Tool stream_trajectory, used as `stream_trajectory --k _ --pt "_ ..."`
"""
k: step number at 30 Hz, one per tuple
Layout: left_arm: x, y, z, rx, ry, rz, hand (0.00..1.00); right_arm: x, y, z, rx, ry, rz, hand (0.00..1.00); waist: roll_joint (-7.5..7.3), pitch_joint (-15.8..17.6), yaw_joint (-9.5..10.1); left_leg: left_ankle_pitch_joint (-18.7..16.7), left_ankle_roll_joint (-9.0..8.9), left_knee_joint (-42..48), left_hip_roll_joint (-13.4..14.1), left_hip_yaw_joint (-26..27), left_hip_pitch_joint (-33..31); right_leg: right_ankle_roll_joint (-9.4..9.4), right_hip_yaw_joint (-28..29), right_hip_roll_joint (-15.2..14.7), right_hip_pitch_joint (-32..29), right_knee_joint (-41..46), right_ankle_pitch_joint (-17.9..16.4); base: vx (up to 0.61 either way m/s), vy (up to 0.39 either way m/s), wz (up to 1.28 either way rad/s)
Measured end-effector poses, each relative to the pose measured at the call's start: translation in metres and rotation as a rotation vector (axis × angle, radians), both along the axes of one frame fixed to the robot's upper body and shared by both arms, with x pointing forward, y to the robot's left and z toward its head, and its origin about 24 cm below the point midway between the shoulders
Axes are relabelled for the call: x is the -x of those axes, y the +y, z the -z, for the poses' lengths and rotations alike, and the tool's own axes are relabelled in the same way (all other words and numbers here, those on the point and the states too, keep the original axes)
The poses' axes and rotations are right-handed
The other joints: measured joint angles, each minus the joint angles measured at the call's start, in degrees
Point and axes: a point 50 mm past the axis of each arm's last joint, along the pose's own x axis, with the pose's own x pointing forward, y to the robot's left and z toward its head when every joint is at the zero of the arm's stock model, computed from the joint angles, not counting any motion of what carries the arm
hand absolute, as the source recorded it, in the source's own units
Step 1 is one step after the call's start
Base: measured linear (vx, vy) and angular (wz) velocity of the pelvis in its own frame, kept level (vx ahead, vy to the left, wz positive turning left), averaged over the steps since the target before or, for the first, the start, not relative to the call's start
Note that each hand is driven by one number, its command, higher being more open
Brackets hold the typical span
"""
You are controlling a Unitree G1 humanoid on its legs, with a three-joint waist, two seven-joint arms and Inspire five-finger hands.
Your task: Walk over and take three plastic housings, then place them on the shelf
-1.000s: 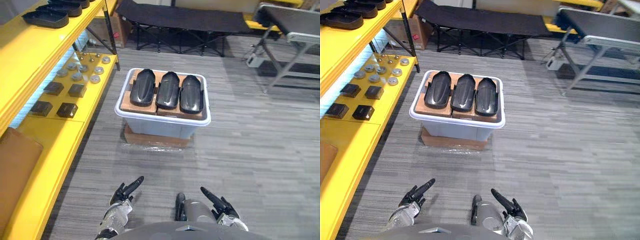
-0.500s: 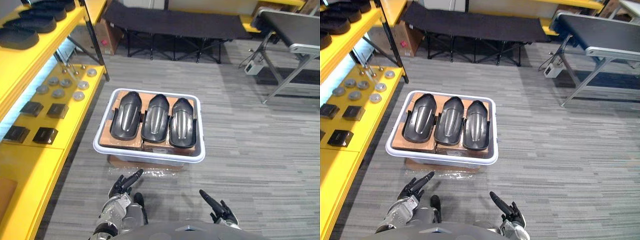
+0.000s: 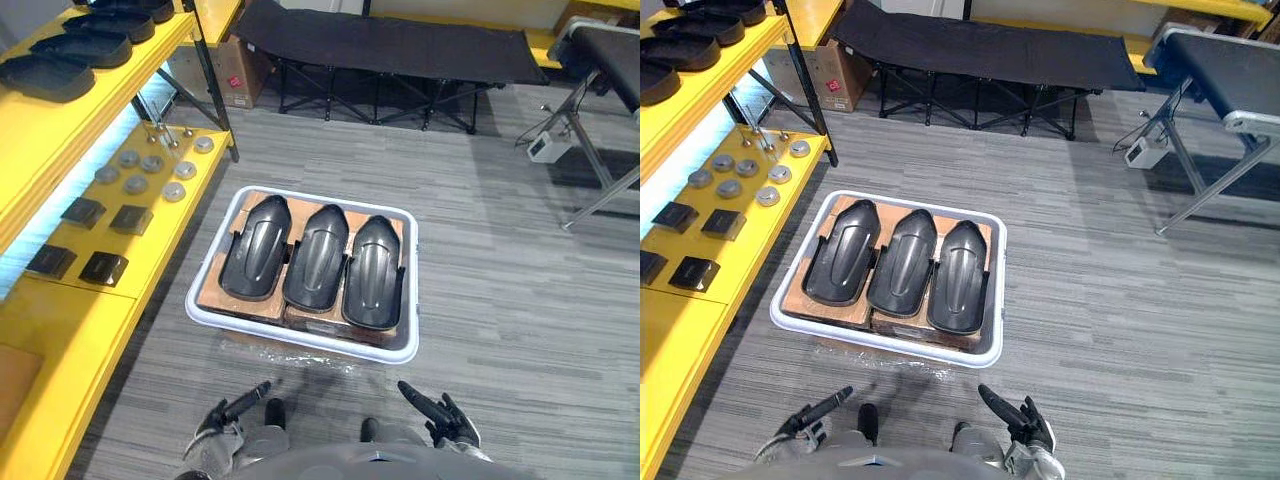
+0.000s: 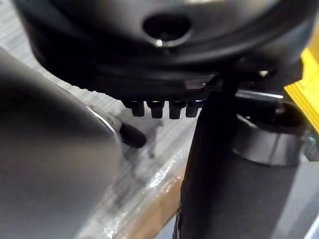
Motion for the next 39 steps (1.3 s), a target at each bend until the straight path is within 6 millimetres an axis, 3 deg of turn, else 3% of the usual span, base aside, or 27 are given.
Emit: stream_trajectory --k 5,8,13,17,18,19,20,22,23,24,25,26,28,29,32,35,37,39 --pt "0.001 0.002 0.0 0.001 -0.007 -0.002 1.0 0.015 0.002 0.005 -0.023 0.076 -0.006 1.0 -0.94 0.4 -0.04 -0.5 -0.96 -0.1 1.0 0.2 2.2 -0.25 0.0 1.2 2.8 -2.4 0.6 0.03 -0.062 -0.03" --pt "0.001 0.005 -0.001 -0.009 -0.01 -0.001 1.0 0.017 0.005 0.007 -0.037 0.094 -0.024 1.0 -1.79 0.6 -0.03 -0.4 -0.82 -0.3 0.5 0.4 2.2 -0.04 0.1 0.7 3.1 -3.7 1.4 -0.02 0.018 -0.04" --pt "0.0 0.006 -0.002 -0.019 -0.033 -0.026 1.0 0.022 0.003 0.008 -0.048 0.129 -0.024 1.0 -1.74 0.8 0.14 -1.7 -0.07 2.4 -0.5 0.8 1.1 0.83 1.0 -0.7 3.6 -5.3 2.5 -0.03 0.051 -0.05" --pt "0.0 0.005 -0.003 -0.021 -0.067 -0.054 1.0 0.018 0.001 0.008 -0.063 0.135 -0.01 1.0 -1.4 0.3 -0.7 -5.7 -0.16 11.0 -0.2 2.0 -3.5 0.89 2.6 -2.0 0.1 -2.2 2.5 -0.07 0.058 -0.29" --pt "-0.004 0.007 -0.004 -0.023 -0.085 -0.047 1.0 0.016 0.002 0.007 -0.068 0.128 0.004 1.0 -1.59 0.4 -0.89 -9.6 0.95 18.9 0.2 0.5 -6.9 0.89 3.0 -2.6 -1.9 -0.4 2.6 -0.08 0.067 -0.26" --pt "-0.005 0.006 -0.004 -0.018 -0.089 -0.043 1.0 0.016 0.0 0.007 -0.068 0.124 0.019 1.0 -1.24 0.4 -0.92 -11.8 0.6 23.6 1.1 0.0 -8.2 0.9 3.1 -2.7 -2.8 0.5 2.6 -0.07 0.092 -0.29" --pt "-0.005 0.003 -0.004 -0.011 -0.088 -0.024 1.0 0.017 -0.003 0.007 -0.072 0.116 0.065 1.0 -0.24 0.1 -1.38 -14.2 -1.06 28.5 2.7 -1.5 -8.9 1.23 3.1 -3.0 -3.6 2.4 2.5 -0.04 0.098 -0.18" --pt "-0.009 -0.005 -0.003 -0.002 -0.088 0.038 1.0 0.022 -0.007 0.007 -0.073 0.115 0.121 1.0 0.98 -0.2 -2.28 -16.8 -3.74 27.1 2.9 -4.3 -8.0 2.91 2.9 -4.2 -5.6 5.3 2.2 -0.12 0.274 0.05" --pt "-0.017 -0.005 -0.005 -0.011 -0.103 0.074 1.0 0.022 -0.006 0.007 -0.07 0.119 0.142 1.0 1.19 0.0 -2.45 -17.7 -1.94 25.8 1.7 -3.9 -7.5 3.77 2.8 -5.5 -6.2 6.3 2.6 -0.2 0.373 0.23" --pt "-0.024 -0.001 -0.008 -0.025 -0.12 0.091 1.0 0.024 0.001 0.008 -0.087 0.121 0.165 1.0 -0.58 0.9 -2.67 -16.9 -0.67 24.8 -0.5 -3.6 -7.2 5.52 2.6 -7.9 -6.7 7.2 3.8 -0.16 0.25 0.17" --pt "-0.025 0.001 -0.008 -0.034 -0.121 0.103 1.0 0.025 0.005 0.009 -0.095 0.124 0.177 1.0 -1.37 1.1 -2.62 -16.8 -0.24 24.2 -1.6 -3.5 -6.8 6.28 2.6 -9.0 -7.0 7.7 4.3 -0.25 0.317 0.07" --pt "-0.024 0.004 -0.008 -0.062 -0.1 0.16 1.0 0.027 0.009 0.01 -0.095 0.127 0.207 1.0 -1.66 0.9 -2.69 -16.5 1.13 23.0 -3.2 -3.2 -6.6 5.65 2.3 -10.0 -7.3 7.3 6.6 -0.22 0.228 -0.06" --pt "-0.024 0.003 -0.008 -0.077 -0.087 0.222 1.0 0.031 0.008 0.01 -0.079 0.129 0.203 1.0 -1.41 0.2 -2.84 -15.6 3.07 21.2 -3.5 -2.9 -6.6 4.62 1.8 -9.2 -7.0 5.6 9.3 -0.2 0.188 0.0" --pt "-0.024 0.002 -0.008 -0.079 -0.081 0.253 1.0 0.033 0.008 0.009 -0.067 0.131 0.191 1.0 -1.25 0.1 -3.14 -13.9 3.95 19.3 -3.2 -2.9 -6.5 3.53 1.6 -7.5 -6.9 7.2 8.4 -0.12 0.107 0.16" --pt "-0.023 0.001 -0.007 -0.072 -0.057 0.263 1.0 0.034 0.007 0.009 -0.049 0.144 0.181 1.0 -0.85 0.2 -2.97 -10.7 4.13 15.5 -2.4 -2.7 -6.6 0.23 0.5 -3.8 -7.2 12.2 4.2 -0.07 0.02 0.04" --pt "-0.02 0.002 -0.006 -0.073 -0.028 0.257 1.0 0.034 0.006 0.009 -0.036 0.151 0.162 1.0 -1.13 0.1 -2.8 -8.3 3.18 12.6 -2.6 -1.4 -6.6 0.15 0.0 -3.6 -6.9 8.0 4.1 -0.07 -0.06 -0.17" --pt "-0.023 0.002 -0.007 -0.073 -0.036 0.26 1.0 0.029 0.004 0.008 -0.02 0.135 0.141 1.0 -1.71 0.1 -1.58 -7.4 2.52 12.0 -2.6 -0.3 -7.8 0.64 0.1 -3.4 -6.2 1.8 4.3 -0.06 -0.073 -0.45" --pt "-0.027 0.001 -0.008 -0.075 -0.051 0.265 1.0 0.018 -0.001 0.005 0.011 0.095 0.119 1.0 -0.31 1.7 -1.84 -5.7 1.85 10.7 -1.7 0.6 -8.4 1.08 0.4 -2.6 -6.6 -1.5 5.8 -0.11 -0.063 -0.31"
